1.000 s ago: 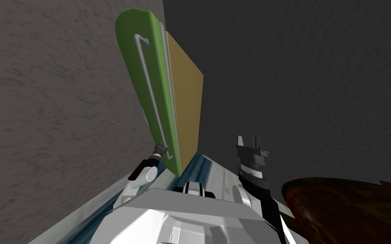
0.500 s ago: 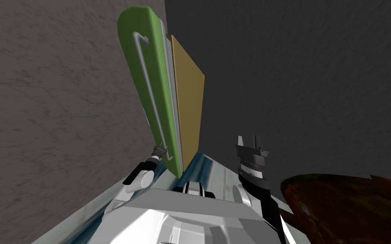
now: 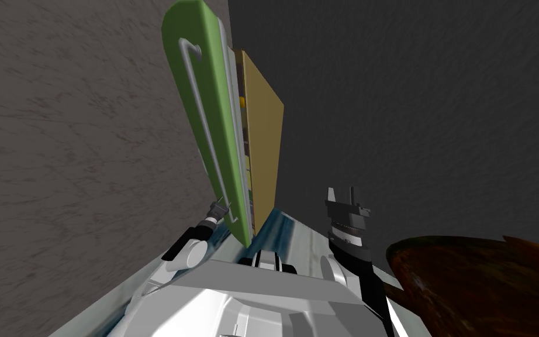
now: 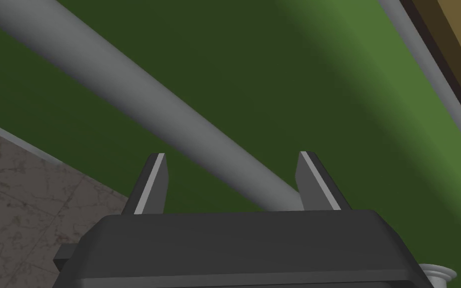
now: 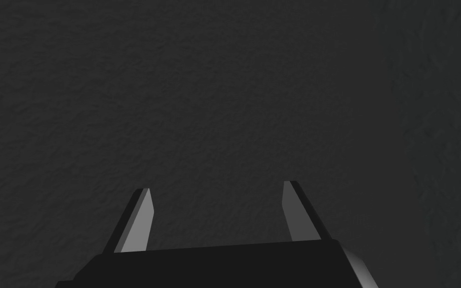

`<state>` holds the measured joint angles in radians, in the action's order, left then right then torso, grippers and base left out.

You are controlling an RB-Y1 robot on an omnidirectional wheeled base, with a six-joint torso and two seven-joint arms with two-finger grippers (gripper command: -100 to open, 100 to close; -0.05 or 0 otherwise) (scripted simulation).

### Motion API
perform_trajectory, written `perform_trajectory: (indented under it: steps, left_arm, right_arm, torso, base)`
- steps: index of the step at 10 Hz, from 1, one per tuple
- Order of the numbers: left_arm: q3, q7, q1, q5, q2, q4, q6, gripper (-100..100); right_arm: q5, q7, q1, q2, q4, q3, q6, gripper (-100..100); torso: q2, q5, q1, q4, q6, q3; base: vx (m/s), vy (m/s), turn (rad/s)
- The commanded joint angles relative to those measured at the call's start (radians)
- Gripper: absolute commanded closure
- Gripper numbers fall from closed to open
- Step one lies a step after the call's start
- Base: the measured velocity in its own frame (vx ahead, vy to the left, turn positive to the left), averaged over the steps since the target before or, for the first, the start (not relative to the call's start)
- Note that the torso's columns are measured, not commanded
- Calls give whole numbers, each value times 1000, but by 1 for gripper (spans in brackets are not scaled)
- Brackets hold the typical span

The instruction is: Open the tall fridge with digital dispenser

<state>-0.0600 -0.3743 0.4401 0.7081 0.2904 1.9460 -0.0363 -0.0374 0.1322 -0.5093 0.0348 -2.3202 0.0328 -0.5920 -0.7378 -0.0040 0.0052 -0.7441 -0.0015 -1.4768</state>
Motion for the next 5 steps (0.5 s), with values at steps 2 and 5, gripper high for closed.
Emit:
perform_trajectory:
  steps: [2,5]
  left_arm:
    - [45,-22,30,60,96,2,-84,100]
    - [45,-22,30,74,181,2,-131,100]
  right_arm:
    - [0,0,0,0,0,0,0,0]
    - [0,0,0,0,0,0,0,0]
  torso:
    - [3,-3,-5,0,0,-2]
    - [3,-1,-3,1,0,-2]
  base:
    - [-20,50,3]
    - [-26,50,-7]
